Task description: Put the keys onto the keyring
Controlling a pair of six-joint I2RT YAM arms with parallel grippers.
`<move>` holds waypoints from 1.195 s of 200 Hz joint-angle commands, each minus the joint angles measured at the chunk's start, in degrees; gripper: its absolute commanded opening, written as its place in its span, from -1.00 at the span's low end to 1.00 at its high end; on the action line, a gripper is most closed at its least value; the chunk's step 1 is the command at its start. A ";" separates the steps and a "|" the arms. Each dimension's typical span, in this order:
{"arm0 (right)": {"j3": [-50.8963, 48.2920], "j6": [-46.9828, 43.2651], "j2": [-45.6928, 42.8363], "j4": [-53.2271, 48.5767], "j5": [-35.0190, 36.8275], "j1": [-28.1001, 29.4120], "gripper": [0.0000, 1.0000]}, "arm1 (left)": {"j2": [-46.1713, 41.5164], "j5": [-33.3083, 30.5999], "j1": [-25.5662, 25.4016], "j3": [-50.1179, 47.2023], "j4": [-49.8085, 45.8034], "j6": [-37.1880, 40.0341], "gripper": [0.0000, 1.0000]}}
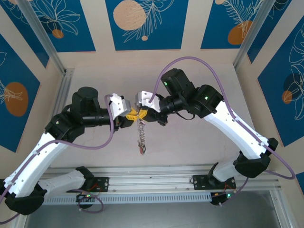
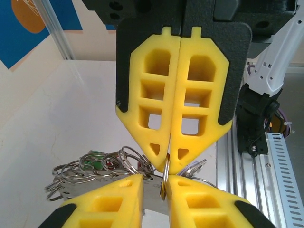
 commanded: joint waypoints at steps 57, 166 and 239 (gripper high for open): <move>1.79 -0.87 0.69 -0.14 0.11 0.37 -1.00 | -0.34 3.29 -0.45 0.67 1.52 0.16 -0.64; 1.49 -1.32 0.99 -0.84 0.22 0.21 -1.00 | -1.01 3.15 -0.38 0.87 1.28 0.07 -0.52; 1.18 -1.27 0.45 -0.40 -0.92 0.13 -1.00 | -0.59 3.26 -0.39 0.85 0.94 -0.04 -0.52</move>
